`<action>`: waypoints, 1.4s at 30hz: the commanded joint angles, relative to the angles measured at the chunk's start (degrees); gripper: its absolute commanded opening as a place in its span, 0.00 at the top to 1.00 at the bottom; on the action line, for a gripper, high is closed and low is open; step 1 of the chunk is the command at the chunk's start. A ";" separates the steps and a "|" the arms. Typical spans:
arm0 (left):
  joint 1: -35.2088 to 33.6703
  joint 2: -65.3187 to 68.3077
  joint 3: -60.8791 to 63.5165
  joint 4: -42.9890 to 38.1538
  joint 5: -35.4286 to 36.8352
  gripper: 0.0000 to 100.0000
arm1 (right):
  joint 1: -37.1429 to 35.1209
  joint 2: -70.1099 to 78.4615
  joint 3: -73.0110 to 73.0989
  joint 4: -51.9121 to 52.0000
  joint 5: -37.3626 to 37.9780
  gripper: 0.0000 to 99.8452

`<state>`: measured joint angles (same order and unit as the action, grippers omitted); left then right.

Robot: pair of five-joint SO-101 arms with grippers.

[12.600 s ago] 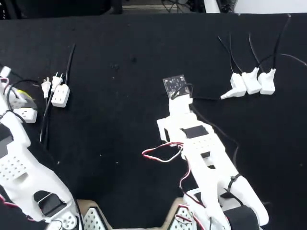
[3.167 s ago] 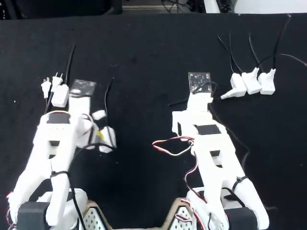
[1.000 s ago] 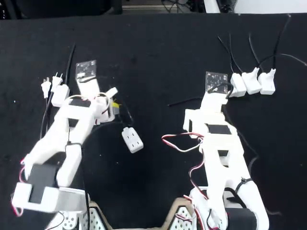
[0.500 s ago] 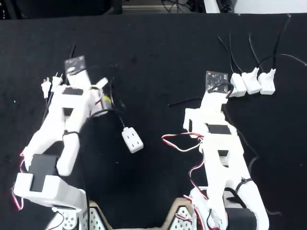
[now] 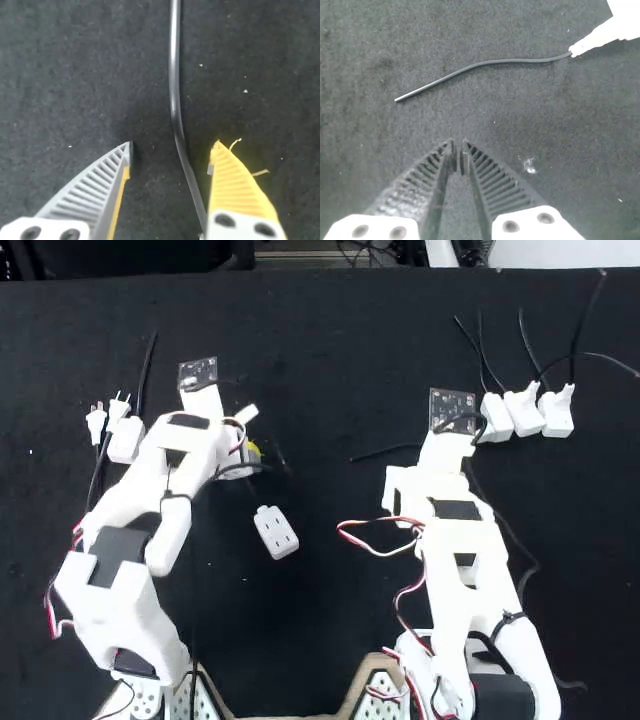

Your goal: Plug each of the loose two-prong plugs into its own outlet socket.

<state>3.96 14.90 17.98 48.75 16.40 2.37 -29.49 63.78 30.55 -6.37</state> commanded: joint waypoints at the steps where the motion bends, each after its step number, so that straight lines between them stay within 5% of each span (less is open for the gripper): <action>1: -2.24 1.49 -6.20 8.00 0.70 0.75 | 0.88 -1.98 -3.65 -1.23 -0.18 0.99; 7: -5.58 1.58 -6.99 18.11 0.70 0.80 | 0.88 -1.98 -3.74 -1.23 -0.18 0.99; 16: -10.15 -4.92 1.54 18.99 -0.18 0.80 | 0.88 -1.89 -3.74 -1.23 -0.18 0.99; 30: -12.53 -18.90 12.35 19.16 -27.96 0.80 | 0.88 -1.89 -3.56 -1.23 -0.18 0.99; 42: -10.07 -30.77 12.79 23.82 -34.90 0.80 | 0.88 -1.89 -3.56 -1.23 -0.18 0.99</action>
<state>-6.59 -11.91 30.90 72.13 -17.89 2.37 -29.49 63.78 30.55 -6.37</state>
